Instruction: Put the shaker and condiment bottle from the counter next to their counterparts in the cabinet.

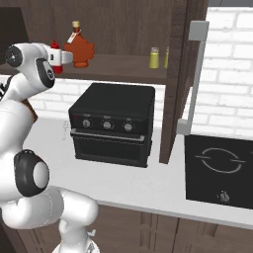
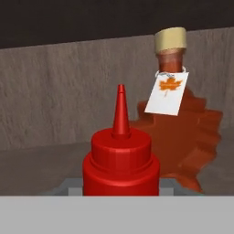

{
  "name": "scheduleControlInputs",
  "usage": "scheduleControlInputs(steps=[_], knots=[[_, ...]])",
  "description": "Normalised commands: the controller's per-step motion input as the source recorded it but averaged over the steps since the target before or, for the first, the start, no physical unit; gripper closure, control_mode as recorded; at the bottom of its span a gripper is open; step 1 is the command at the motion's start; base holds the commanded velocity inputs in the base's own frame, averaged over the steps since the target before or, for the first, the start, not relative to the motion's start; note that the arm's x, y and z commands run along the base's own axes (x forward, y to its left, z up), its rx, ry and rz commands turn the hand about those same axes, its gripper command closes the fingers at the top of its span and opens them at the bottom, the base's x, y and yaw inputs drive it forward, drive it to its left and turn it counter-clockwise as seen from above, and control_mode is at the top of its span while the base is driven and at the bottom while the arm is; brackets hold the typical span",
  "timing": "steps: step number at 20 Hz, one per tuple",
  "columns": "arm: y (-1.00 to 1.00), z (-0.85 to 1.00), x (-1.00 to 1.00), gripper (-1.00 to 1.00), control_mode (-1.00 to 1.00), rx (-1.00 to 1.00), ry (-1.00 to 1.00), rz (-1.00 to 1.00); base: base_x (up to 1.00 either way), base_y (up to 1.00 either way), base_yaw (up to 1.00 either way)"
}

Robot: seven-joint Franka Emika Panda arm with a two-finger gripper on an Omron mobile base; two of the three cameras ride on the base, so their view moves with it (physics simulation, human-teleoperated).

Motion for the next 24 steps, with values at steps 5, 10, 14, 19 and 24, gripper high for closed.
scheduleControlInputs(steps=[5, 10, 14, 19, 24], knots=[[0.13, -0.22, 0.48, 1.0, -1.0, 0.0, 0.0, -0.03, 0.0, 0.0, 0.0], [0.11, -0.29, 0.42, 1.0, -1.0, 0.0, 0.0, -0.01, 0.0, 0.0, 0.0], [0.02, -0.53, 0.35, 1.0, -1.0, 0.0, 0.0, 0.0, 0.0, 0.0, 0.0], [0.0, -0.54, 0.39, 1.0, -1.0, 0.0, 0.0, 0.0, 0.0, 0.0, 0.0], [0.0, -0.49, 0.08, -1.0, -1.0, 0.0, 0.0, 0.0, 0.0, 0.0, 0.0]])
